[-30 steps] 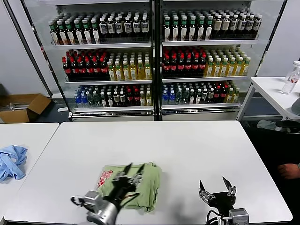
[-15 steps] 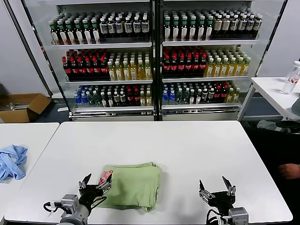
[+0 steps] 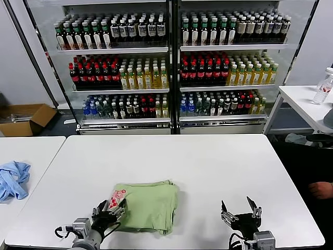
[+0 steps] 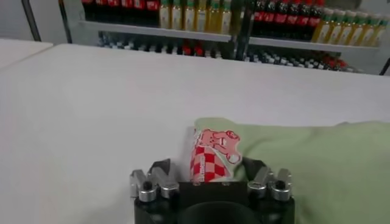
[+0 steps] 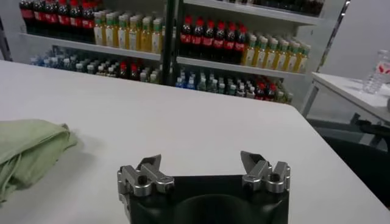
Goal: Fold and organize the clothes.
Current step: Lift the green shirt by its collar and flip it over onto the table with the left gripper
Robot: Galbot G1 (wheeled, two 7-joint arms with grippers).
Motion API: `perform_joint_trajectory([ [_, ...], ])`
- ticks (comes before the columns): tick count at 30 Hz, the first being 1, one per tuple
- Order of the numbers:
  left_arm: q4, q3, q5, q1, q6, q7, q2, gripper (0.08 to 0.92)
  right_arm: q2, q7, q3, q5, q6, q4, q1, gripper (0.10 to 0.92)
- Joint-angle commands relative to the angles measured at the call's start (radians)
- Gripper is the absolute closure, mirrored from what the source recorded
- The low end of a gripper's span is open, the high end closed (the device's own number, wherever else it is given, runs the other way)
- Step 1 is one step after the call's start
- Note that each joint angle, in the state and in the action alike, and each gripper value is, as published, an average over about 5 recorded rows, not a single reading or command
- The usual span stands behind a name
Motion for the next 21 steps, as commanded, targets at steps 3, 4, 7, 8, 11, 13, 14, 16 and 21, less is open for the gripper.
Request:
perform_joint_trajectory([
  [3, 0.033, 0.009, -0.101, -0.006, -0.004, 0.003, -0.008, 0.395, 0.001, 0.001, -0.002, -0.001, 0.002, -0.005, 0.001, 0.203],
  [4, 0.041, 0.009, -0.106, -0.007, -0.009, 0.007, -0.007, 0.430, 0.001, 0.001, -0.002, -0.001, 0.002, -0.006, 0.001, 0.203],
  [7, 0.055, 0.007, -0.124, -0.009, -0.028, 0.027, -0.005, 0.516, 0.001, 0.001, -0.002, -0.001, 0.004, -0.008, 0.002, 0.203],
  [8, 0.056, 0.005, -0.130, -0.009, -0.041, 0.037, -0.004, 0.542, 0.002, 0.001, -0.002, -0.001, 0.004, -0.008, 0.002, 0.203],
  [11, 0.040, -0.007, -0.143, -0.009, -0.076, 0.069, 0.000, 0.629, 0.001, 0.002, -0.001, -0.002, 0.004, -0.007, 0.001, 0.202],
  [13, 0.012, -0.026, -0.159, -0.007, -0.084, 0.081, 0.009, 0.690, 0.000, 0.003, 0.002, -0.002, 0.005, -0.005, -0.001, 0.203],
  [14, -0.008, -0.040, -0.172, -0.006, -0.080, 0.084, 0.017, 0.716, -0.001, 0.003, 0.004, -0.002, 0.005, -0.003, -0.002, 0.203],
  [16, -0.059, -0.084, -0.213, -0.001, -0.063, 0.081, 0.042, 0.776, -0.004, 0.004, 0.009, -0.002, 0.006, 0.000, -0.005, 0.203],
  [21, -0.189, -0.359, -0.435, 0.005, 0.038, 0.072, 0.155, 0.874, -0.006, 0.007, 0.015, -0.002, 0.010, -0.004, -0.009, 0.202],
])
